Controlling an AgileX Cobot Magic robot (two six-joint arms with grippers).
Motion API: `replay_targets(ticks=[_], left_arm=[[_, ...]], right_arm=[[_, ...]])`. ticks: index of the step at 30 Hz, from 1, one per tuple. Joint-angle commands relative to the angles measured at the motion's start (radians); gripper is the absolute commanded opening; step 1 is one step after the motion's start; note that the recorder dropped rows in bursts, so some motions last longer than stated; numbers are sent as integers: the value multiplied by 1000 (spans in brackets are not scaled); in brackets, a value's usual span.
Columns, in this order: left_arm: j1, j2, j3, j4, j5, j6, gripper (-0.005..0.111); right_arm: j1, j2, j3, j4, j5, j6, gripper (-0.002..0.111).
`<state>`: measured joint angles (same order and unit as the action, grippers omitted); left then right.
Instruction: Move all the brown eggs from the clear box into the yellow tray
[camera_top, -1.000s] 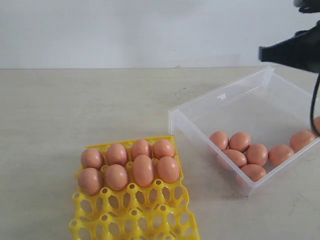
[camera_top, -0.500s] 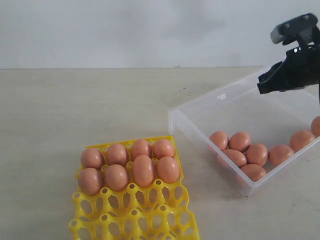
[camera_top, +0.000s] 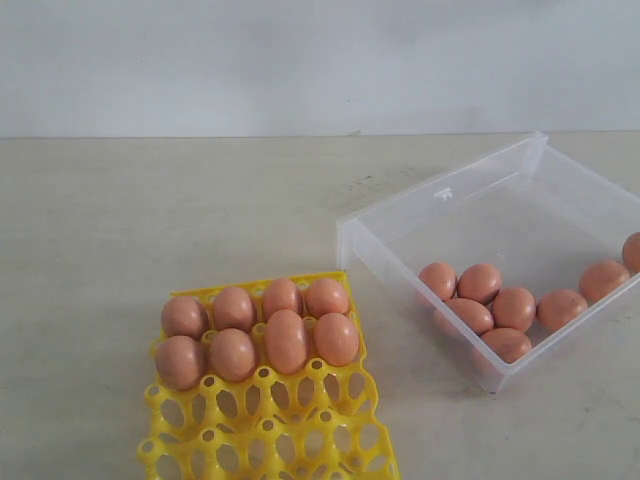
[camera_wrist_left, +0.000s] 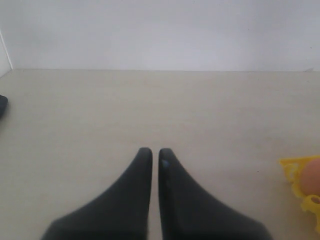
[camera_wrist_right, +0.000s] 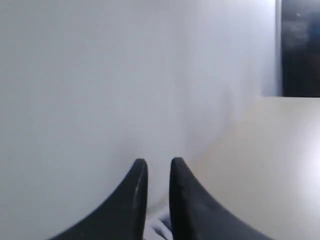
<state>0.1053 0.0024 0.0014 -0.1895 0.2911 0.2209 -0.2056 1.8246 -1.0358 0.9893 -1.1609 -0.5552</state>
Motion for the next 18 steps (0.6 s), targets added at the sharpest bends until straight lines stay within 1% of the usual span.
replay_targets(ticks=[1,2,3,4,5,6,7,9,10,11,12,13,15,16,18], left_arm=[[3,-2,-1,-5,-7,7,4],[3,-2,-1,-5,-7,7,4],[3,-2,-1,-5,-7,7,4],[3,-2,-1,-5,-7,7,4],[3,-2,-1,-5,-7,7,4],[3,-2,-1,-5,-7,7,4],[3,-2,-1,-5,-7,7,4],[3,-2,-1,-5,-7,7,4],[3,-2,-1,-5,-7,7,4],[3,-2,-1,-5,-7,7,4],[3,-2,-1,-5,-7,7,4],[3,-2,-1,-5,-7,7,4],[3,-2,-1,-5,-7,7,4],[3,-2,-1,-5,-7,7,4],[3,-2,-1,-5,-7,7,4]], right_arm=[[1,-49,-69,-350,244,216,11],[-3,-60,-88,-497,387,285,11],[-3,-67,-112,-722,508,413,10],[-3,-70,-132,-898,611,547,10],[-3,-75,-158,-1146,697,752,8],[0,-79,-181,-1418,773,998,4],[6,-84,-202,-1637,831,1217,0],[20,-101,-216,-2196,937,1801,0],[26,-108,-208,-2463,927,2086,0],[26,-115,-205,-2671,881,2355,0],[26,-115,-201,-2734,772,2478,0],[23,-115,-186,-2734,637,2463,0],[39,-115,-170,-2734,435,2387,0],[54,-113,-164,-2734,389,2385,0],[81,-113,-146,-2734,404,2373,0]])
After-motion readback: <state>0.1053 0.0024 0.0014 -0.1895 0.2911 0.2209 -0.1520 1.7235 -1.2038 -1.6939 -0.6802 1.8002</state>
